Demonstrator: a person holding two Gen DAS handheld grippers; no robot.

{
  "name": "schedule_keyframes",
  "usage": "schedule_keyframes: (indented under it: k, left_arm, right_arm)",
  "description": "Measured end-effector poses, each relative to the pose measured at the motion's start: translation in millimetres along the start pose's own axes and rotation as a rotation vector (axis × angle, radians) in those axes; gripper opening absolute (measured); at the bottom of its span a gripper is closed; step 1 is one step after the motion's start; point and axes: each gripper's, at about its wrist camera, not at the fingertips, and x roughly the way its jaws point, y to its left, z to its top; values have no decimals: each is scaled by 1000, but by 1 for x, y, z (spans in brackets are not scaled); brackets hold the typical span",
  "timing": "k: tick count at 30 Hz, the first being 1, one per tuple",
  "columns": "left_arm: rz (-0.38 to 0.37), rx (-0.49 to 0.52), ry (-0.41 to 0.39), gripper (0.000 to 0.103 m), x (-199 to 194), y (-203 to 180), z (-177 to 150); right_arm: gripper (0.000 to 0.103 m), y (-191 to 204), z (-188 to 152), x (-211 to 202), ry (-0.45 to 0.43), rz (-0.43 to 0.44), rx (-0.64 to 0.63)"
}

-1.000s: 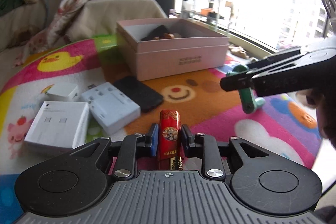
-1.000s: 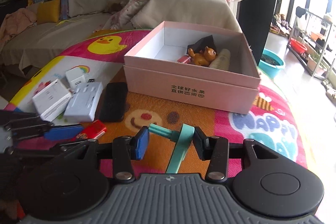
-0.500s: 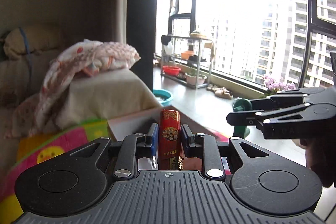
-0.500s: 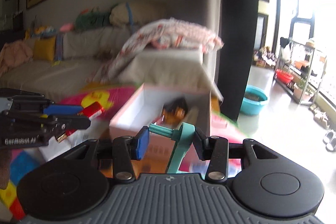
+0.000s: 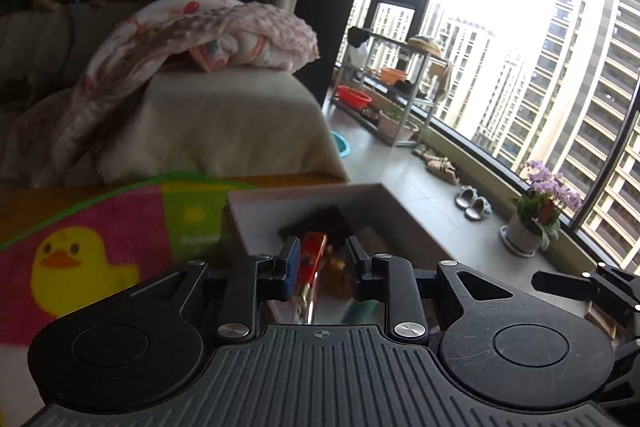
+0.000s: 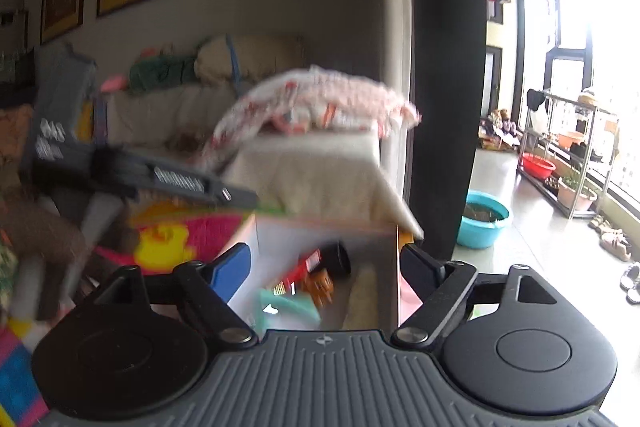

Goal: Organize rigid objects
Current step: 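Drop the lighter into the pink box with left tool while right tool drops teal toy, then move the right tool over the black phone while the left tool reaches the white USB hub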

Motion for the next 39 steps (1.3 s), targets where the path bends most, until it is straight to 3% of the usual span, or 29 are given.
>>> schedule_keyframes:
  k: [5, 12, 16, 20, 26, 31, 35, 39]
  left_arm:
    - [92, -33, 24, 27, -48, 23, -65]
    - [160, -103, 34, 27, -108, 37, -123]
    - [165, -120, 41, 27, -114, 42, -128]
    - [146, -152, 34, 27, -116, 43, -129]
    - [127, -161, 39, 27, -109, 40, -128]
    - [130, -147, 48, 27, -106, 37, -127]
    - [154, -136, 56, 27, -101, 35, -124]
    - [210, -152, 48, 27, -90, 37, -116]
  right_arm:
    - [83, 34, -56, 19, 156, 56, -80]
    - [83, 75, -67, 37, 208, 183, -47]
    - [81, 85, -57, 58, 245, 237, 79]
    - [50, 91, -50, 84, 303, 236, 138]
    - [54, 97, -54, 84, 313, 292, 73]
    - [56, 120, -56, 86, 292, 276, -51]
    - [38, 123, -58, 75, 286, 241, -130]
    - [39, 103, -70, 52, 278, 197, -154]
